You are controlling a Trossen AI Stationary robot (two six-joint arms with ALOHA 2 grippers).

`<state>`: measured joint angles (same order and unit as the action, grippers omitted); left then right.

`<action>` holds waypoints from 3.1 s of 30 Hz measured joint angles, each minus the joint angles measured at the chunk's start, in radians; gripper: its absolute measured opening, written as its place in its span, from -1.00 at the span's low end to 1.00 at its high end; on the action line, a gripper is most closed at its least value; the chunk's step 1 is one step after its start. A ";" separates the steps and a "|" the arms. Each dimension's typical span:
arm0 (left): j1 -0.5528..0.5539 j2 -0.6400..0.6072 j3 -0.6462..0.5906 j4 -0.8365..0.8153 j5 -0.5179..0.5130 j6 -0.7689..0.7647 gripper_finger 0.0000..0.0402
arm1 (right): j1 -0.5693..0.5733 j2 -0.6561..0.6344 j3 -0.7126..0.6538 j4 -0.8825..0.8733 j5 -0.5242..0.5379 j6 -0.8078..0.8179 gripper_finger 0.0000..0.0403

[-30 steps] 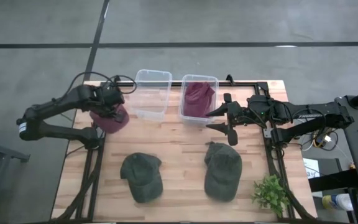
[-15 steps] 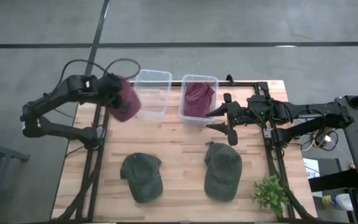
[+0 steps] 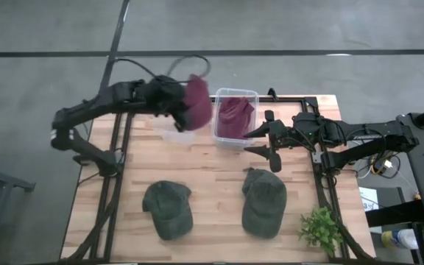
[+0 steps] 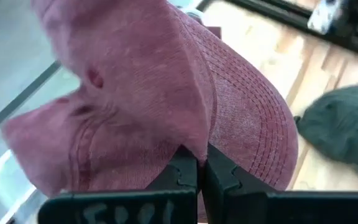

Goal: Pick & Place hat
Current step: Put the red cap into the right transparent bin

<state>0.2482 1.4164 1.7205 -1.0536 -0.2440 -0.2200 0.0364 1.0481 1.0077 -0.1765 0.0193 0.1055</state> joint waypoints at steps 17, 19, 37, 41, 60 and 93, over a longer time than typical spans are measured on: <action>-0.092 0.303 0.266 0.015 0.046 0.150 -1.00 | -0.142 0.000 0.000 -0.007 -0.019 0.026 0.01; -0.100 0.318 0.276 0.015 0.047 0.152 -1.00 | -0.158 0.000 0.000 -0.007 -0.055 0.022 0.02; -0.122 0.343 0.278 0.025 0.058 0.142 -1.00 | -0.233 0.008 0.060 -0.006 0.007 -0.255 0.67; -0.131 0.343 0.278 0.055 0.081 0.142 -1.00 | -0.236 0.053 0.157 -0.086 0.093 -0.379 0.74; -0.139 0.340 0.276 0.085 0.060 0.157 -1.00 | -0.242 0.553 0.858 -0.854 0.351 -0.614 0.76; -0.170 0.341 0.273 0.148 0.063 0.276 -1.00 | -0.219 0.573 0.971 -0.950 0.243 -0.764 0.76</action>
<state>0.0782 1.7573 1.9930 -0.9056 -0.1806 0.0561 -0.1829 1.6211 1.9789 -1.1263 0.2619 -0.6590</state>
